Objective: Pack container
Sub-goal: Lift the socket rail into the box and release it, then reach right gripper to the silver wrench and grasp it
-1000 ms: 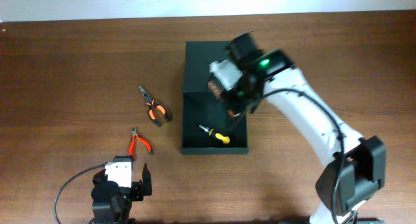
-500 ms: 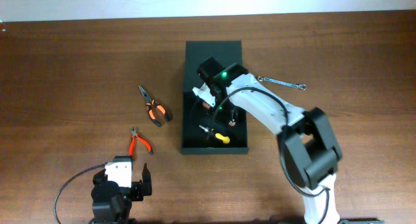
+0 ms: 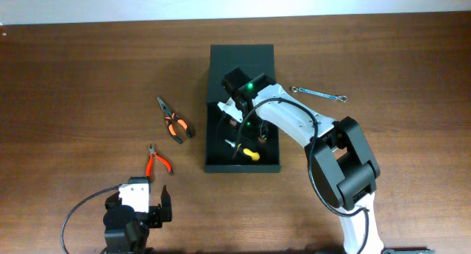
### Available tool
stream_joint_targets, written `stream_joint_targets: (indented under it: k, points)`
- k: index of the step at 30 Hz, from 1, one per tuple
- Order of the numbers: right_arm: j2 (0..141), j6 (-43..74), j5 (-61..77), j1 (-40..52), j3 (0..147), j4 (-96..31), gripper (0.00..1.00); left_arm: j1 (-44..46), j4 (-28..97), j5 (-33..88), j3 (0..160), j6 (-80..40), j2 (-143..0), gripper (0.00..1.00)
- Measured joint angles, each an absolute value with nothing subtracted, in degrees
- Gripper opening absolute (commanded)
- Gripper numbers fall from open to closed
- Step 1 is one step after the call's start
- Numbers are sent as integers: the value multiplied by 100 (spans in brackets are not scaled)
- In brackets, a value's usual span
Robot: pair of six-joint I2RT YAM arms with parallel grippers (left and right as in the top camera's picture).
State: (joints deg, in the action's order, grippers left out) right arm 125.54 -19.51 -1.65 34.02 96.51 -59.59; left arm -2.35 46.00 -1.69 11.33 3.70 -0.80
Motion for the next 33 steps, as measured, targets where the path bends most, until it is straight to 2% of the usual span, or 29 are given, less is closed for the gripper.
stream_joint_targets:
  k: [7, 11, 14, 19, 23, 33]
  points:
    - [12505, -1813, -75, 3402, 10116, -6547, 52, -235, 4600, -169, 1133, 370, -80, 99]
    - [11994, -1791, -78, 3378, 10582, -6794, 52, -235, 4600, -169, 1133, 370, -80, 99]
    - [11323, -1778, -202, 3284, 10766, -6814, 58, -235, 4600, -169, 1133, 370, -80, 99]
    - [10346, -1811, -370, 2421, 10954, -6807, 67, -235, 4600, -169, 1133, 370, -80, 99]
    - [10355, -2215, -196, 1406, 10980, -6801, 75, -235, 4600, -169, 1133, 370, -80, 99]
    - [11316, -2915, 165, 373, 10960, -5911, 75, -235, 4600, -169, 1133, 370, -80, 99]
